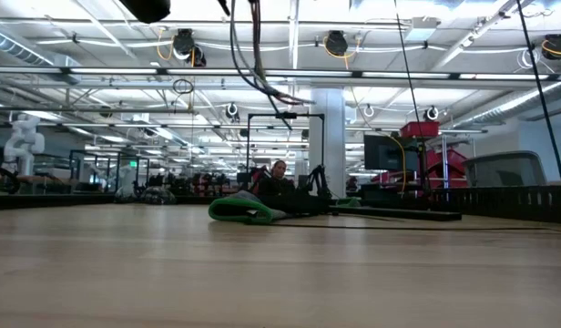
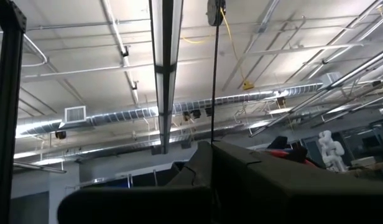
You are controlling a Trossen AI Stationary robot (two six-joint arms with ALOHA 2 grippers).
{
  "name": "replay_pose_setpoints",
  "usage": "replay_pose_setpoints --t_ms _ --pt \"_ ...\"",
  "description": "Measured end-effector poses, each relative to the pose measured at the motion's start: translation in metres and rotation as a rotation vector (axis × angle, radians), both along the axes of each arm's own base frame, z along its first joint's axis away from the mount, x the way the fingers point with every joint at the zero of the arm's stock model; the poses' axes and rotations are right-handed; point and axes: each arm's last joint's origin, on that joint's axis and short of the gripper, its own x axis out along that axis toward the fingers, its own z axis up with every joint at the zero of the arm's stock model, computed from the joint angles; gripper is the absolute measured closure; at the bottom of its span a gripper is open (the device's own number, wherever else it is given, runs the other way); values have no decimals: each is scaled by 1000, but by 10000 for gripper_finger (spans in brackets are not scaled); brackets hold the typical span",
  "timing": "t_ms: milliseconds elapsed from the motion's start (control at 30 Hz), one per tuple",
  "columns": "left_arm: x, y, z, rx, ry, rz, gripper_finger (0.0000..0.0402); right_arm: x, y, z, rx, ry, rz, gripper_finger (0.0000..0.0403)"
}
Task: Ziptie cables
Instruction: Wrap the black zip tie on the cable
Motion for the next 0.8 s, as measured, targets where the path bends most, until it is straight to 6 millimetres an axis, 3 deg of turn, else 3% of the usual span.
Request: replay_pose_setpoints --t_ms 400,633,800 --pt "0 1 1 109 2 -64 377 -8 5 9 11 -69 26 403" --pt "1 2 0 120 20 -69 377 -2 3 2 65 32 9 403" --pt "-9 2 6 397 14 -29 377 -9 15 9 22 86 5 403"
